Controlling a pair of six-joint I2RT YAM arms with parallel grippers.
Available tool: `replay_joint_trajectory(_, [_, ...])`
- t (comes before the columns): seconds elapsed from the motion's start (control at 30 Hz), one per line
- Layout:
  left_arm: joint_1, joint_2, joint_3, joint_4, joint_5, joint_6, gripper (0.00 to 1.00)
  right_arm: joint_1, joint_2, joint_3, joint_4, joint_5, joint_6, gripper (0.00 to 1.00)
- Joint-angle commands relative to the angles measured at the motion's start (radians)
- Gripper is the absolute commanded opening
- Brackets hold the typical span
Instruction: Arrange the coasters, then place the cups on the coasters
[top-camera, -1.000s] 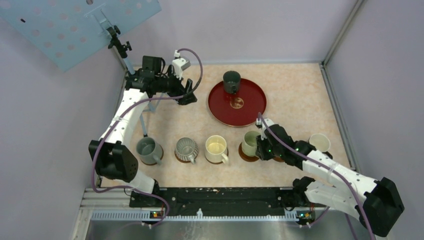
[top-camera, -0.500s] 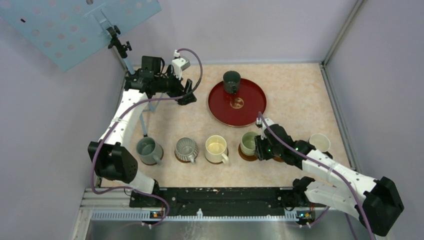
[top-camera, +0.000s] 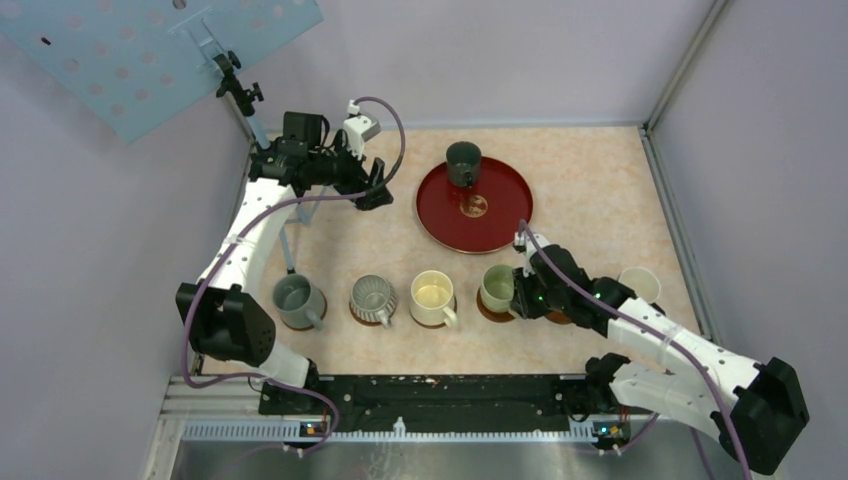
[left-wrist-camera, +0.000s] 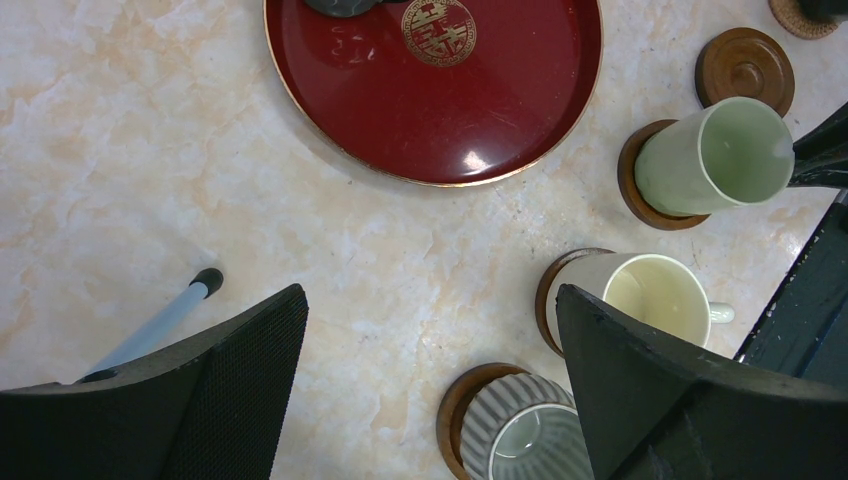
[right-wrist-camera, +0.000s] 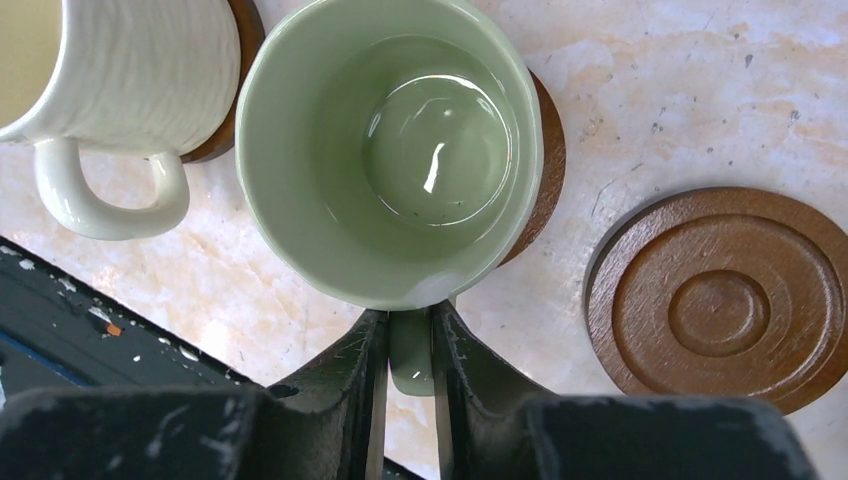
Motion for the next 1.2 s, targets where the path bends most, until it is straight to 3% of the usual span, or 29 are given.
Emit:
replay_joint_trajectory(0.0, [0.005, -0.016, 0.030, 0.026, 0.009, -0.005, 0.99, 0.010, -0.017, 0.060, -0.033, -0.012, 0.016, 0.16])
replay_joint_trajectory(0.27, [0.005, -0.015, 0.028, 0.029, 0.014, -0.016, 0.99, 0.010, -0.020, 0.069, -0.067, 0.005, 0.020, 0.13])
replay_joint_trajectory(0.5, [0.005, -0.015, 0.029, 0.028, 0.014, -0.015, 0.99, 0.010, -0.027, 0.076, -0.059, 0.008, 0.013, 0.49])
replay_joint_trajectory(0.77, [0.005, -0.020, 0.036, -0.006, 0.013, 0.026, 0.99, 0.010, -0.065, 0.192, -0.030, 0.010, -0.080, 0.64])
replay_joint_trajectory(0.9, [0.005, -0.021, 0.042, -0.015, 0.000, 0.042, 0.99, 0.010, -0.060, 0.287, 0.048, 0.061, -0.208, 0.85])
replay_joint_trajectory(1.1, [0.005, -0.021, 0.026, 0.021, -0.013, 0.019, 0.99, -0.017, 0.186, 0.502, 0.159, 0.173, -0.367, 0.91])
replay_joint_trajectory(1.17, [0.005, -0.017, 0.024, 0.042, -0.013, -0.006, 0.99, -0.072, 0.284, 0.587, 0.154, 0.122, -0.362, 0.89])
